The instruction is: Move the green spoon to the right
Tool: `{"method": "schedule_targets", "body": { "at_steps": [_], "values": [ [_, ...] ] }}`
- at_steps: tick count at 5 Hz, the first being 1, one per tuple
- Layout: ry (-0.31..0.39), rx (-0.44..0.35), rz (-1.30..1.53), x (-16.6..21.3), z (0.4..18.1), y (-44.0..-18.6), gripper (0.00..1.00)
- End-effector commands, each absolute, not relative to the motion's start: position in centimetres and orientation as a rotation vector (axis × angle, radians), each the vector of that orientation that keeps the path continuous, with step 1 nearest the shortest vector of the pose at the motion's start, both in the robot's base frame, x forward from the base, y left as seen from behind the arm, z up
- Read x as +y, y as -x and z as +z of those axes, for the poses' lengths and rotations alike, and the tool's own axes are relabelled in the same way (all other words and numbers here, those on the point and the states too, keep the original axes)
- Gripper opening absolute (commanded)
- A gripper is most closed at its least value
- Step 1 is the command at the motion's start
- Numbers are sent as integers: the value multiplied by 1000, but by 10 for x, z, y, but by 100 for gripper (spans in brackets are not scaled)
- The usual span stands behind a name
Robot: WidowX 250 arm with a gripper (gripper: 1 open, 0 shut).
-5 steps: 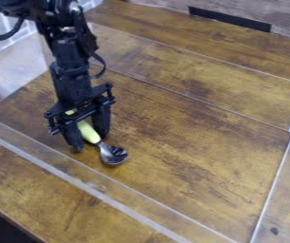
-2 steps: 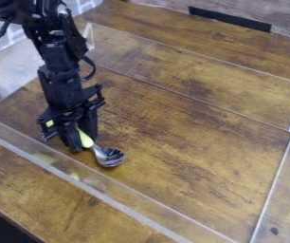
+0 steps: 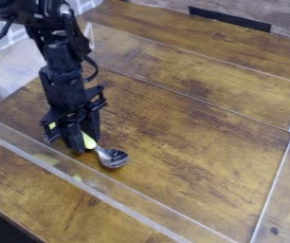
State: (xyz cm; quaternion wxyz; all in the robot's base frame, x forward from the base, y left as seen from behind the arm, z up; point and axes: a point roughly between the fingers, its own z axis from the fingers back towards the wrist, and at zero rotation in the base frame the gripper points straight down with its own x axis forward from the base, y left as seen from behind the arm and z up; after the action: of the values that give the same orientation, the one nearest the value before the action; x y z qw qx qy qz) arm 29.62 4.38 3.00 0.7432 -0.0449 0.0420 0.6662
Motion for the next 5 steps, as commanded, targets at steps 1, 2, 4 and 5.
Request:
{"method": "schedule_targets", "body": {
  "at_steps": [1, 2, 4, 5],
  "values": [
    [147, 16, 1442, 37, 54, -301, 0],
    [152, 14, 1403, 37, 52, -304, 0],
    [185, 49, 1260, 0, 76, -307, 0],
    [211, 60, 1276, -17, 75, -313, 0]
  ]
}}
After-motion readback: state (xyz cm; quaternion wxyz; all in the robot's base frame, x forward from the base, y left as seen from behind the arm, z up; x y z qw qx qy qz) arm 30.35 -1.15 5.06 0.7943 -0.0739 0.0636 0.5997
